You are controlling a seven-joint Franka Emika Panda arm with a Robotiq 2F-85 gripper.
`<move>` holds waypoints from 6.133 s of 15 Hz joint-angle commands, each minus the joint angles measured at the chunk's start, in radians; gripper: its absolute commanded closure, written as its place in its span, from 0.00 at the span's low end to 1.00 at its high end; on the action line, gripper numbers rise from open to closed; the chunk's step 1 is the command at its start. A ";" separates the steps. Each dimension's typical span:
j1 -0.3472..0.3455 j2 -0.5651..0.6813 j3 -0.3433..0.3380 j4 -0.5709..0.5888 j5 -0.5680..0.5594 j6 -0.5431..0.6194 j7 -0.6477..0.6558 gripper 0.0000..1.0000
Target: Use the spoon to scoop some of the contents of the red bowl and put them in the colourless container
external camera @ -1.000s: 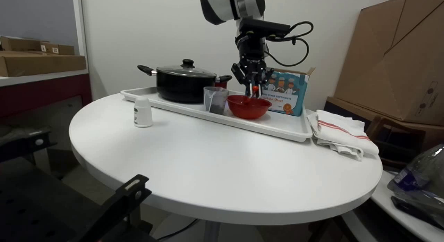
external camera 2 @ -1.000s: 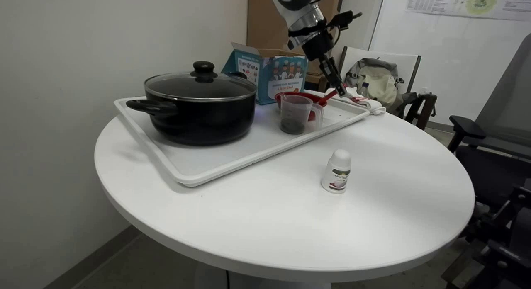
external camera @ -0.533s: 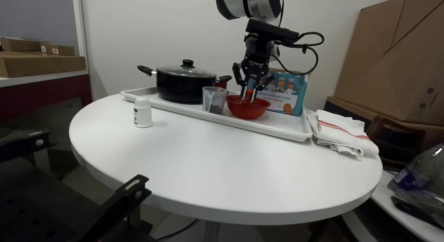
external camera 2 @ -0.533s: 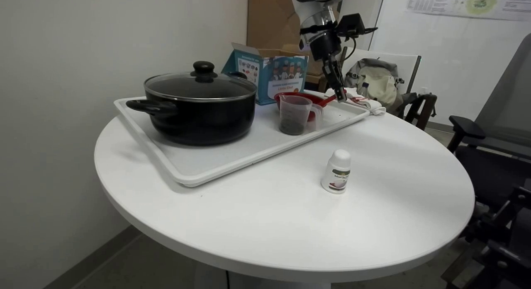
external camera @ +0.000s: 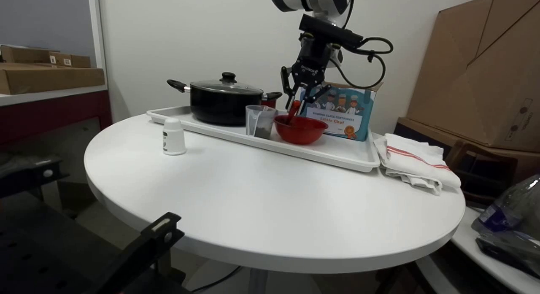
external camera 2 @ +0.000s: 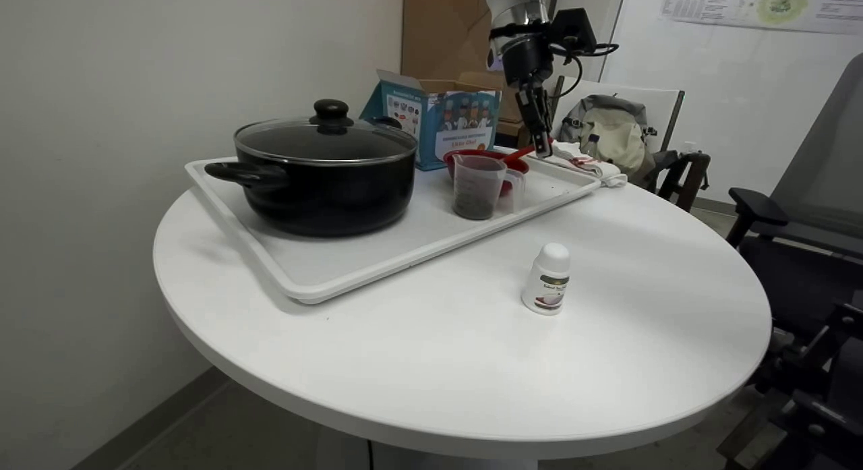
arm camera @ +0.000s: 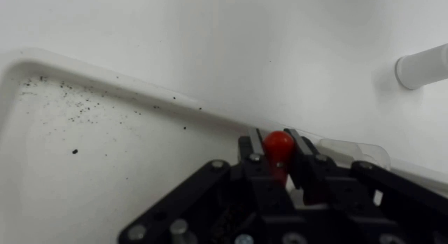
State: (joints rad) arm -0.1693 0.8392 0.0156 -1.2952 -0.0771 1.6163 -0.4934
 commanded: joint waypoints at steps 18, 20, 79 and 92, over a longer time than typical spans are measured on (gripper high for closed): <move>-0.087 -0.073 0.009 -0.039 0.116 0.029 -0.007 0.89; -0.084 -0.092 0.014 -0.047 0.117 0.030 -0.011 0.89; 0.039 -0.293 0.003 -0.338 0.066 0.030 0.045 0.89; 0.057 -0.288 0.006 -0.307 0.021 -0.028 0.060 0.89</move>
State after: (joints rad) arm -0.1318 0.5362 0.0256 -1.6291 -0.0316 1.6262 -0.4530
